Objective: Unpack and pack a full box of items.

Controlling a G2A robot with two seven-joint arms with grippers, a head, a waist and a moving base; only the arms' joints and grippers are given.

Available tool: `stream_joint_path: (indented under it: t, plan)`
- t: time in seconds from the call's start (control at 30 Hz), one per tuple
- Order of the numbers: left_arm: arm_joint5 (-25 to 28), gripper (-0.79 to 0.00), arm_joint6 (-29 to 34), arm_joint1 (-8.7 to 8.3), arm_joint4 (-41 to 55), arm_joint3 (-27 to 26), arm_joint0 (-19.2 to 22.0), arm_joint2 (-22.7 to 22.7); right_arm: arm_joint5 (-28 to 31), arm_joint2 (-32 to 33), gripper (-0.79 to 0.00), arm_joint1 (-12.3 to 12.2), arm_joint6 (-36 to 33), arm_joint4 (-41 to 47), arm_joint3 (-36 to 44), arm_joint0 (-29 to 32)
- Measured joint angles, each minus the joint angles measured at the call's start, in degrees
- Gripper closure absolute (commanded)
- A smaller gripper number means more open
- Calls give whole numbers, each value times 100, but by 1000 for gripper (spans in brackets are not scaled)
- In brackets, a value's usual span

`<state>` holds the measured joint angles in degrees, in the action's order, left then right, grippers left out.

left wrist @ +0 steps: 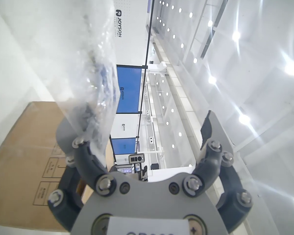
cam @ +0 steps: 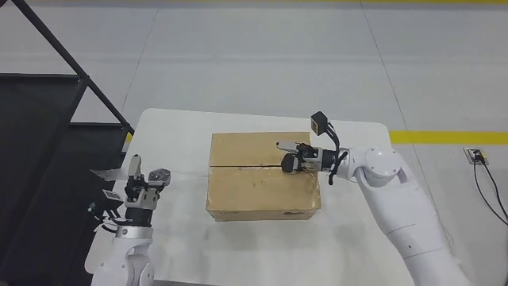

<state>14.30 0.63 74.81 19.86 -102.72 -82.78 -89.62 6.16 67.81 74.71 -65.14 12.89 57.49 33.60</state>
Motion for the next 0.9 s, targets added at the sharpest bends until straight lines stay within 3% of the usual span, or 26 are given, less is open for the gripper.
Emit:
stream_joint_path:
  t: [0.57,0.9]
  plan:
    - [-516,-785,-341,42,-1291,-553,499,377,288,325,-785,-161,5,225,322,307]
    - [-792,-785,-486,86,-2337,-669,720,917,296,609,-785,-298,28,287,618,630]
